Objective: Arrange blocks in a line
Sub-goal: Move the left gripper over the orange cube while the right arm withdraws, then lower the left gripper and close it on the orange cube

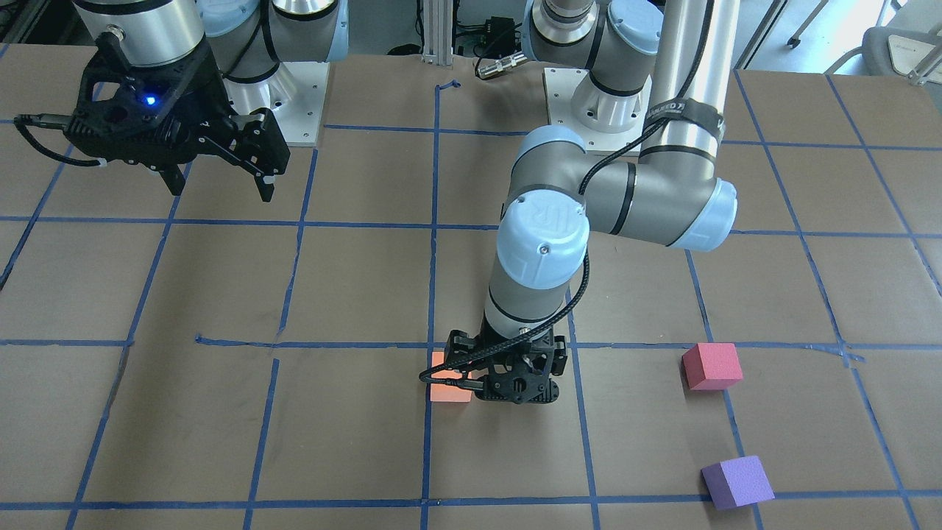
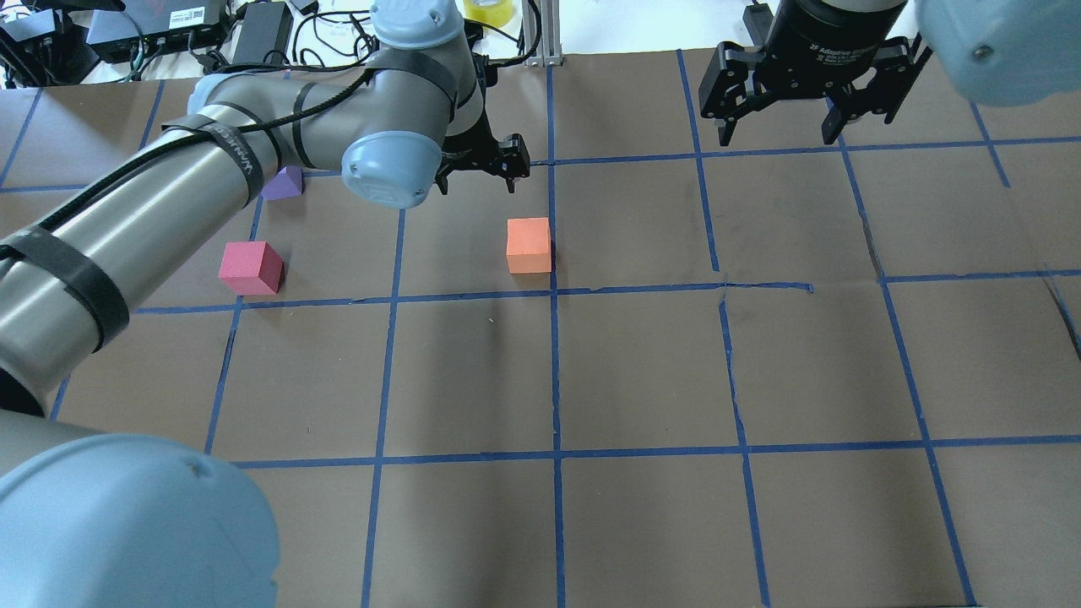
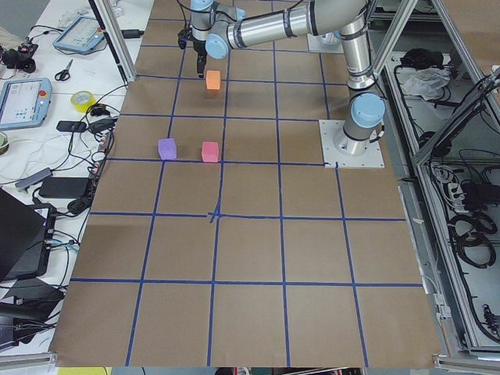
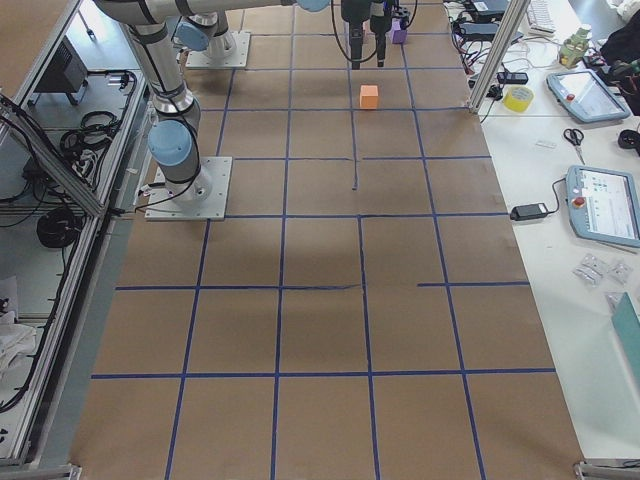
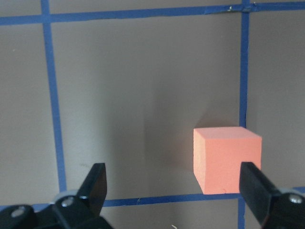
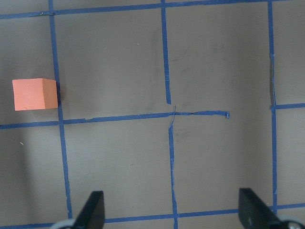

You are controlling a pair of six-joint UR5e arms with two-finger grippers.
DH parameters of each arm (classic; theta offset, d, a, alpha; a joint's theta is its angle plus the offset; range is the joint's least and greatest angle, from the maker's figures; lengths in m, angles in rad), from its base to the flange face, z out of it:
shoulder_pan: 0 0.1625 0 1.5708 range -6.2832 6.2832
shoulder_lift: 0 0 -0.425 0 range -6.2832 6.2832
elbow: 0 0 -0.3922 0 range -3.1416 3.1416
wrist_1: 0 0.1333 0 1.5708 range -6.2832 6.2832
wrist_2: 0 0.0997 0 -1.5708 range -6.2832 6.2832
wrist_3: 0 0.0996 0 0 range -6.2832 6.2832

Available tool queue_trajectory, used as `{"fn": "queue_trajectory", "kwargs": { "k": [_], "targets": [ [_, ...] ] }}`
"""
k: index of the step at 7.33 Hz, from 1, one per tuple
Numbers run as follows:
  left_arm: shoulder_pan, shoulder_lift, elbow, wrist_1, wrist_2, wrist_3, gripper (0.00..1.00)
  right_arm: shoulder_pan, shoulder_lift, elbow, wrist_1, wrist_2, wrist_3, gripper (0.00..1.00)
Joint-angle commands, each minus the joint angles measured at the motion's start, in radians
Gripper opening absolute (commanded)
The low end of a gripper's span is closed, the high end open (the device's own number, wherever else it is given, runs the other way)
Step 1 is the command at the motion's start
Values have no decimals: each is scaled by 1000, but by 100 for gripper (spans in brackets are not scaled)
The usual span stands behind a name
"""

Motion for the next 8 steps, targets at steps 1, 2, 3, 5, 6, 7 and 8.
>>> {"fn": "queue_trajectory", "kwargs": {
  "k": [1, 2, 3, 5, 6, 7, 8],
  "targets": [
    [-40, -68, -1, 59, 1, -45, 100, 1, -2, 7, -10, 1, -3, 100],
    [-50, -93, -13, 98, -5, -106, 100, 1, -2, 7, -8, 0, -3, 100],
    [-57, -98, -13, 102, -5, -116, 100, 1, -2, 7, -8, 0, -3, 100],
    [-65, -102, -31, 99, -3, -116, 100, 1, -2, 8, -10, 15, -2, 100],
    [-65, -104, -39, 100, -3, -116, 100, 1, -2, 16, -13, 17, -2, 100],
    [-65, -111, -39, 99, -3, -111, 100, 1, -3, 24, -17, 17, -2, 100],
    [-65, -122, -39, 103, -5, -134, 96, 1, -3, 24, -17, 15, -2, 100]
  ]
}}
